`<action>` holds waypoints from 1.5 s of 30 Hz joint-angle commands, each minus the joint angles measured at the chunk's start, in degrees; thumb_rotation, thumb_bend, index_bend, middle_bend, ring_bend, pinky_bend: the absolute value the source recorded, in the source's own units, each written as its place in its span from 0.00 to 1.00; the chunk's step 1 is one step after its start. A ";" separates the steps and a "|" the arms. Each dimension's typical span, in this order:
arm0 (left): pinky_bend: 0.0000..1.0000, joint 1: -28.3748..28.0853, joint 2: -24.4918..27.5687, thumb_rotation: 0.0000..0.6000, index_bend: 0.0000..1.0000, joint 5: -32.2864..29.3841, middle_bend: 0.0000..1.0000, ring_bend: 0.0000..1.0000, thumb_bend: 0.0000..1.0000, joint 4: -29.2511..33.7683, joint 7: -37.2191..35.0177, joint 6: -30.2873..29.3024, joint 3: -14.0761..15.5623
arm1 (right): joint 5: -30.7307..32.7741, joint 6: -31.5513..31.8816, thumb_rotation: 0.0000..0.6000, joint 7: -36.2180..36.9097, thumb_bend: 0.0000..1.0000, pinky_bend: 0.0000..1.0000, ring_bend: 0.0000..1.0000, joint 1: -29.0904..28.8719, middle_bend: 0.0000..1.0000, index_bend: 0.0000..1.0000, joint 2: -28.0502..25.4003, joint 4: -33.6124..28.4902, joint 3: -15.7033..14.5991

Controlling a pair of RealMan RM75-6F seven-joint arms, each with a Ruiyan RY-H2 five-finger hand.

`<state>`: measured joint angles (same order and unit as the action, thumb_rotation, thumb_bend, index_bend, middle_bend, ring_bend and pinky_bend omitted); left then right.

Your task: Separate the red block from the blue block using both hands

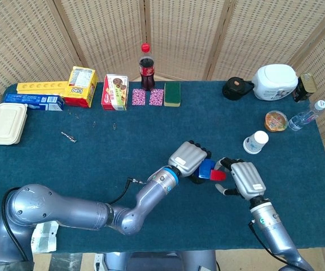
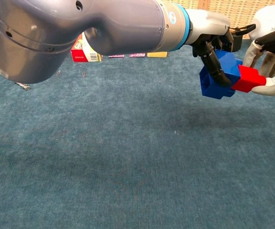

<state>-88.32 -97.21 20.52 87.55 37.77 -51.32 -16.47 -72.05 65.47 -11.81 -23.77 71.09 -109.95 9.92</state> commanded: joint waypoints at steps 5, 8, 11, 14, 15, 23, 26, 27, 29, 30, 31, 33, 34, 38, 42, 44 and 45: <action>0.27 0.11 -0.07 0.72 0.49 -0.43 0.39 0.30 0.33 -0.01 0.10 0.26 0.04 | 2.48 -0.27 1.00 -1.71 0.34 0.43 0.49 -1.05 0.43 0.51 0.76 -0.60 0.61; 0.27 0.24 0.03 0.72 0.49 -0.33 0.39 0.30 0.33 0.03 0.13 0.38 0.17 | 3.48 -0.11 1.00 -2.23 0.34 0.44 0.51 -1.24 0.44 0.53 1.03 -0.66 0.67; 0.27 0.48 0.21 0.71 0.49 -0.01 0.39 0.30 0.33 0.11 0.04 0.32 0.28 | 4.27 -0.01 1.00 -2.13 0.35 0.44 0.52 -1.25 0.45 0.54 1.06 -0.72 0.67; 0.27 0.79 0.15 0.72 0.49 0.40 0.39 0.30 0.33 0.01 -0.38 0.34 0.26 | 4.60 0.00 1.00 -2.15 0.35 0.44 0.53 -1.28 0.45 0.54 0.88 -0.75 0.53; 0.27 0.89 0.08 0.72 0.49 0.67 0.39 0.30 0.33 -0.05 -0.54 0.34 0.24 | 4.62 0.00 1.00 -2.08 0.36 0.44 0.53 -1.26 0.45 0.55 0.83 -0.81 0.40; 0.27 1.55 0.21 0.72 0.49 2.28 0.39 0.30 0.33 -0.03 -0.90 0.23 0.58 | 5.09 0.10 1.00 -1.85 0.36 0.44 0.54 -1.21 0.46 0.55 0.23 -0.62 -0.01; 0.27 2.07 0.29 0.72 0.49 3.23 0.39 0.30 0.33 -0.05 -1.67 0.34 0.46 | 5.38 0.02 1.00 -2.01 0.36 0.44 0.54 -1.20 0.46 0.55 0.00 -0.46 -0.31; 0.27 2.23 0.35 0.72 0.49 3.50 0.39 0.30 0.33 -0.01 -1.88 0.37 0.45 | 5.43 0.01 1.00 -2.02 0.36 0.45 0.54 -1.18 0.46 0.55 -0.03 -0.39 -0.39; 0.27 2.66 0.69 0.71 0.49 4.19 0.39 0.30 0.33 0.17 -2.25 0.54 0.61 | 5.64 0.02 1.00 -2.04 0.36 0.45 0.54 -1.12 0.46 0.55 -0.14 -0.11 -0.57; 0.27 2.86 0.87 0.71 0.49 4.44 0.39 0.30 0.33 0.28 -2.42 0.62 0.69 | 5.70 0.00 1.00 -2.02 0.36 0.44 0.54 -1.10 0.46 0.55 -0.19 -0.02 -0.64; 0.27 3.29 1.20 0.72 0.49 4.84 0.39 0.30 0.33 0.55 -2.80 0.64 0.82 | 5.75 0.00 1.00 -2.04 0.36 0.44 0.53 -1.03 0.46 0.55 -0.35 0.20 -0.80; 0.27 4.04 1.77 0.72 0.49 5.69 0.39 0.30 0.33 1.18 -3.43 0.64 1.09 | 5.94 -0.11 1.00 -1.98 0.36 0.44 0.53 -0.98 0.46 0.55 -0.53 0.60 -1.01; 0.27 4.37 2.09 0.72 0.49 6.04 0.39 0.30 0.33 1.54 -3.59 0.57 1.29 | 6.01 -0.23 1.00 -1.89 0.36 0.44 0.53 -0.97 0.46 0.55 -0.58 0.80 -1.10; 0.27 6.20 4.05 0.71 0.49 8.35 0.39 0.30 0.33 3.74 -4.05 -0.49 2.54 | 6.37 -1.39 1.00 -1.67 0.36 0.43 0.51 -1.13 0.45 0.54 -0.53 1.96 -1.87; 0.27 8.51 6.34 0.71 0.49 10.47 0.39 0.30 0.33 6.17 -4.66 -2.20 3.88 | 6.67 -2.92 1.00 -2.35 0.36 0.41 0.49 -1.85 0.44 0.52 0.66 4.03 -2.67; 0.27 9.60 7.52 0.72 0.49 11.38 0.39 0.30 0.33 7.44 -4.77 -3.08 4.60 | 7.12 -3.73 1.00 -2.85 0.36 0.40 0.48 -2.32 0.43 0.51 1.39 5.16 -2.91; 0.27 10.16 8.12 0.72 0.49 11.87 0.39 0.30 0.33 8.15 -4.89 -3.47 4.94 | 7.38 -4.08 1.00 -3.23 0.36 0.39 0.47 -2.56 0.42 0.51 1.77 5.76 -3.02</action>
<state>-79.07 -89.96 31.61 94.69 33.12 -54.03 -12.20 -65.11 62.04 -14.46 -25.88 72.22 -105.01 7.19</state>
